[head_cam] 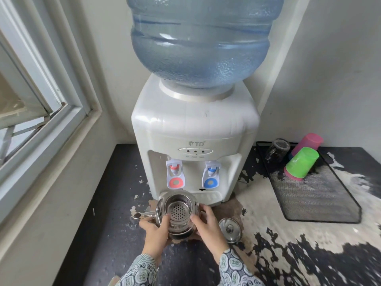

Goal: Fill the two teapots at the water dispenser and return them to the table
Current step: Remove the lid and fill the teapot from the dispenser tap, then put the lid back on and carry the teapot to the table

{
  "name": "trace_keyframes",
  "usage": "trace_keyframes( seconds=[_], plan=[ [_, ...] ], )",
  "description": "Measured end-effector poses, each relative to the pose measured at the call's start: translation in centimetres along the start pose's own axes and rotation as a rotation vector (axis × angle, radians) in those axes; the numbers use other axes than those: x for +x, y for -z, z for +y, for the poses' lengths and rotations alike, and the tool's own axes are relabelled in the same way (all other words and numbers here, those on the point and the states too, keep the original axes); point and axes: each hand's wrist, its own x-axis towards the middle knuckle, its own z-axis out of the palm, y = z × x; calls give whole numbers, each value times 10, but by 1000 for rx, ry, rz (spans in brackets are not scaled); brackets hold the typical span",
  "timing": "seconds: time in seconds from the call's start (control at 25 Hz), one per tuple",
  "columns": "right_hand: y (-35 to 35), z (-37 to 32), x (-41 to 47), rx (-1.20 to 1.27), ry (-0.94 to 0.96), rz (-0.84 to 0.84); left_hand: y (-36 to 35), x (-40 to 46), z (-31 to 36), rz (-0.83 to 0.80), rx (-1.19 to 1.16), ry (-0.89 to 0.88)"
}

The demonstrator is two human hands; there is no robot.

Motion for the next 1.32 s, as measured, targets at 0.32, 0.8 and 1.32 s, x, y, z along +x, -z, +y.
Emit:
trace_keyframes(
  seconds=[0.32, 0.8, 1.32],
  plan=[
    [9, 43, -41, -29, -73, 44, 3, -30, -42, 64, 197, 35],
    [68, 51, -23, -453, 125, 359, 12, -29, -63, 13, 251, -36],
    [63, 25, -4, -307, 427, 404, 20, -23, -73, -77, 205, -115]
  ],
)
